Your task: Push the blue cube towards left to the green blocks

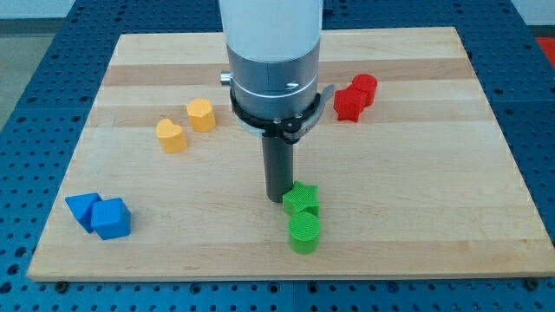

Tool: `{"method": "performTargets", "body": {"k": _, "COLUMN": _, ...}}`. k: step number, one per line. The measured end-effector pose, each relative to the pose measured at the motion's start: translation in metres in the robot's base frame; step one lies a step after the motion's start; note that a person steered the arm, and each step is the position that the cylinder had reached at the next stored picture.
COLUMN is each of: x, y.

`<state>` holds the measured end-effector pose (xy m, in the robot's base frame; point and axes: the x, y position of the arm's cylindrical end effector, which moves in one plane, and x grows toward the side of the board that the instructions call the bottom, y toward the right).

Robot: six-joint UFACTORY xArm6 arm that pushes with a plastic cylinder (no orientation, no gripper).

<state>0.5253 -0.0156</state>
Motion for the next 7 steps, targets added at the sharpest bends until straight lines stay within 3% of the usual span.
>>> {"method": "performTargets", "body": {"k": 3, "x": -0.004, "y": -0.001}}
{"method": "performTargets", "body": {"k": 5, "x": -0.031, "y": -0.005}}
{"method": "performTargets", "body": {"k": 7, "x": -0.032, "y": -0.084}}
